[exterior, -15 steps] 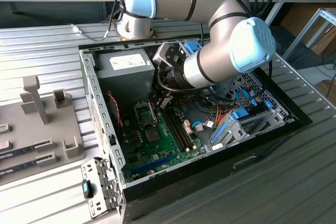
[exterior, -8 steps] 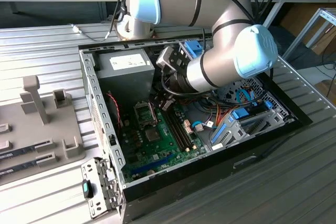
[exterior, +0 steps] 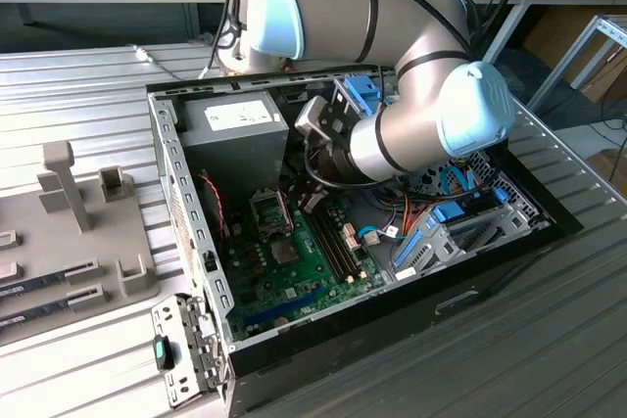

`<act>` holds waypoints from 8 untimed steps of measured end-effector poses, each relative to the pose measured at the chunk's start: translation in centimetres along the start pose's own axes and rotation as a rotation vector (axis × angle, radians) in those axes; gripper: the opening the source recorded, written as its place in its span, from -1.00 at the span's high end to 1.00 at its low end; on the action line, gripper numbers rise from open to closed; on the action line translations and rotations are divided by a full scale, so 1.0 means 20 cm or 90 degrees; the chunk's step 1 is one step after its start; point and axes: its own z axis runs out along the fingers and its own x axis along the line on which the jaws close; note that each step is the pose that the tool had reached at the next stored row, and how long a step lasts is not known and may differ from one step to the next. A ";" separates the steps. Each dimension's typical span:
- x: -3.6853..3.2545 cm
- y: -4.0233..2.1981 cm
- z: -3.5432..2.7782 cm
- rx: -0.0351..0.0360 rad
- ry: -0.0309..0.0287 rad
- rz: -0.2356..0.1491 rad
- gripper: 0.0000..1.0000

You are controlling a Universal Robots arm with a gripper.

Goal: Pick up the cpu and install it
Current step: 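Close the cpu cover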

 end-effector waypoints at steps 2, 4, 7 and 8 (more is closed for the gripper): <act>0.003 -0.008 0.013 -0.0009 0.0001 0.000 0.79; 0.004 -0.008 0.013 -0.0016 -0.0004 0.000 0.79; 0.006 -0.010 0.011 -0.0055 -0.0043 -0.001 0.79; 0.007 -0.009 0.009 -0.0066 -0.0055 -0.002 0.79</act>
